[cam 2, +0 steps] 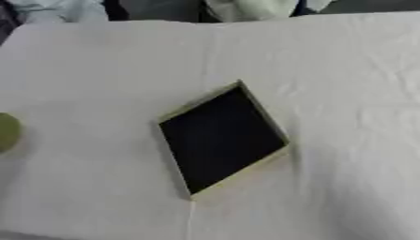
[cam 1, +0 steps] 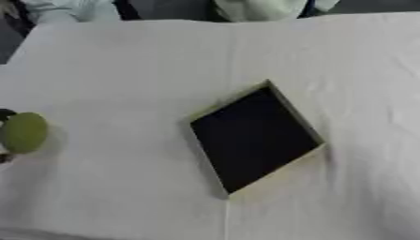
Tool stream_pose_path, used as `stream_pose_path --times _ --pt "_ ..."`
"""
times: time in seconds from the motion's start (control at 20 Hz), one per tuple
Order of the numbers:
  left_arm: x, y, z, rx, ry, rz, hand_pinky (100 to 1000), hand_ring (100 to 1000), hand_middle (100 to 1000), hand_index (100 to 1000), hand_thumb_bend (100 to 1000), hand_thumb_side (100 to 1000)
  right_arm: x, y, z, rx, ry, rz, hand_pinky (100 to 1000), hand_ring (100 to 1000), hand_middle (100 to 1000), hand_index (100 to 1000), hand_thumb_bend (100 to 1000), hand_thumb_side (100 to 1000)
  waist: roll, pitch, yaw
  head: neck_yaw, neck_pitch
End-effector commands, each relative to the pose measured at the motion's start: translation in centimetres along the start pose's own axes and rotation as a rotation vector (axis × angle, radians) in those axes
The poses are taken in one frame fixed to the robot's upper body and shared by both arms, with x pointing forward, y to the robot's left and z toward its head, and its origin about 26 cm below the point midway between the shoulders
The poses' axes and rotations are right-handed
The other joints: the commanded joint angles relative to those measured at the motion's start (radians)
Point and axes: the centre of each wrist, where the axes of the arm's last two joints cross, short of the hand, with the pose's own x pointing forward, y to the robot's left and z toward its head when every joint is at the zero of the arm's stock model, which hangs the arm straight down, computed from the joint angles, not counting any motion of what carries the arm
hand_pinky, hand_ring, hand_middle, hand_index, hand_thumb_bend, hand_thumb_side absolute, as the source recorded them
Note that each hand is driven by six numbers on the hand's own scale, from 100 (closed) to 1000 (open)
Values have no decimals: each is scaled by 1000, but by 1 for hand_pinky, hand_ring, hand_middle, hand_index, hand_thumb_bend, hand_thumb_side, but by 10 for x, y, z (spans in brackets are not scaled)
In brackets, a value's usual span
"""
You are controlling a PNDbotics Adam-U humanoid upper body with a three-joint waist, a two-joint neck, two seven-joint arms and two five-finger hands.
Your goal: Pick up objects on the table and place them in the box.
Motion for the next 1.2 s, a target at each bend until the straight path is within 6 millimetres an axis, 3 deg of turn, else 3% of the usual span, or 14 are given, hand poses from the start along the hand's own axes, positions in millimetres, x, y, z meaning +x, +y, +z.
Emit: stream_pose_path --times 0.05,0.3,0.45,0.5,0.55,0.6,0.7,0.8,0.85,0.9,1.2 --pt "-2 15 0 25 18 -7 822 824 727 936 414 388 6 -3 -6 17 -27 11 724 815 681 883 100 561 -1 -16 -1 6 -5" --pt "5 20 -13 39 12 11 786 786 703 913 370 354 6 -2 -6 23 -27 6 724 815 681 883 100 560 -1 -15 -3 11 -3" --pt "8 23 -17 70 32 10 728 733 649 881 321 233 6 -1 -6 28 -25 5 724 816 681 884 100 560 -2 -15 -3 13 -3" --pt "9 24 -19 83 39 6 728 733 649 881 321 233 6 -1 -5 29 -25 4 724 816 681 884 100 560 -2 -15 -4 13 -3" --pt "10 24 -20 92 43 2 668 674 597 837 290 116 6 -1 -5 29 -24 4 724 816 681 884 100 559 -2 -15 -4 14 -3" --pt "12 25 -23 117 47 0 654 660 585 823 291 100 6 -1 -5 30 -24 4 724 816 681 884 100 559 -2 -15 -4 15 -2" --pt "15 26 -28 159 50 -6 590 599 528 727 250 100 6 -1 -5 31 -24 2 724 817 681 884 100 560 -2 -16 -5 17 -2" --pt "16 24 -32 200 50 -5 585 595 524 720 244 100 6 -1 -6 31 -24 1 724 817 681 884 100 560 -2 -16 -6 18 -2" --pt "17 23 -33 211 49 -5 517 538 469 630 135 100 6 -1 -6 31 -24 1 724 817 681 885 100 560 -2 -16 -6 18 -2" --pt "18 24 -34 244 35 8 497 525 458 614 100 100 6 -1 -6 31 -24 0 724 817 681 885 100 560 -2 -16 -6 17 0" --pt "18 35 -26 312 -26 72 481 514 449 602 100 154 6 -1 -6 32 -22 2 724 817 681 885 100 560 0 -15 -5 17 4"
